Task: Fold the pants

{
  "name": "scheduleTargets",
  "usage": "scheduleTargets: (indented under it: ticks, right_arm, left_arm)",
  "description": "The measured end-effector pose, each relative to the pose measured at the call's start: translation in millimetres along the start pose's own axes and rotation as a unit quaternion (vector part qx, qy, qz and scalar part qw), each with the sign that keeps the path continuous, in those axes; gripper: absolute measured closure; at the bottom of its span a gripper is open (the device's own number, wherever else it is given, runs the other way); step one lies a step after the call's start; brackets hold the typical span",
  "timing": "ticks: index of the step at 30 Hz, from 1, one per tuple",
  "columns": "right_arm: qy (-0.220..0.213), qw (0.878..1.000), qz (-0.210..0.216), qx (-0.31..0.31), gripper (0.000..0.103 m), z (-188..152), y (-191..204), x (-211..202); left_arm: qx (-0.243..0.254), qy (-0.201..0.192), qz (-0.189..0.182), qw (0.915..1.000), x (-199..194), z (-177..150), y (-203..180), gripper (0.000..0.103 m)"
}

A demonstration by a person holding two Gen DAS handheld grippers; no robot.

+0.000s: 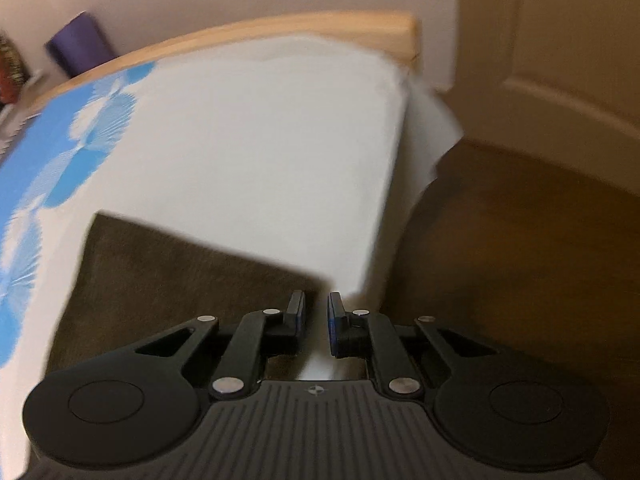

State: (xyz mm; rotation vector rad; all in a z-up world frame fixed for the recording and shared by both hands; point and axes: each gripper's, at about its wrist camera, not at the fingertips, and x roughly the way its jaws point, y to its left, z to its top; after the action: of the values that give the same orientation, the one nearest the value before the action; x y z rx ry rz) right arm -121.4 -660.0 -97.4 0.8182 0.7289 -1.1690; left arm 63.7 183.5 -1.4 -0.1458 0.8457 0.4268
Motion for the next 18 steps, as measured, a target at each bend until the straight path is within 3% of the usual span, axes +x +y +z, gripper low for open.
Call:
scheduleTargets:
  ticks: [3, 8, 12, 15, 18]
  right_arm:
    - [-0.014, 1.000, 0.000, 0.009, 0.091, 2, 0, -3]
    - [-0.059, 0.997, 0.028, -0.031, 0.090, 2, 20, -24]
    - [-0.074, 0.988, 0.106, -0.086, 0.087, -5, 58, -45]
    - [-0.071, 0.966, 0.189, -0.161, 0.077, -24, 100, -66]
    - [-0.071, 0.928, 0.267, -0.250, 0.075, -52, 146, -95]
  left_arm:
    - [0.010, 0.000, -0.003, 0.9999, -1, -2, -2, 0.058]
    - [0.023, -0.005, -0.011, 0.9997, -1, -2, -8, 0.058]
    - [0.039, -0.009, -0.029, 0.9988, -3, -3, -19, 0.058]
    - [0.056, -0.012, -0.046, 0.9973, -3, -4, -27, 0.058]
    - [0.077, -0.016, -0.064, 0.9949, -4, -5, -37, 0.058]
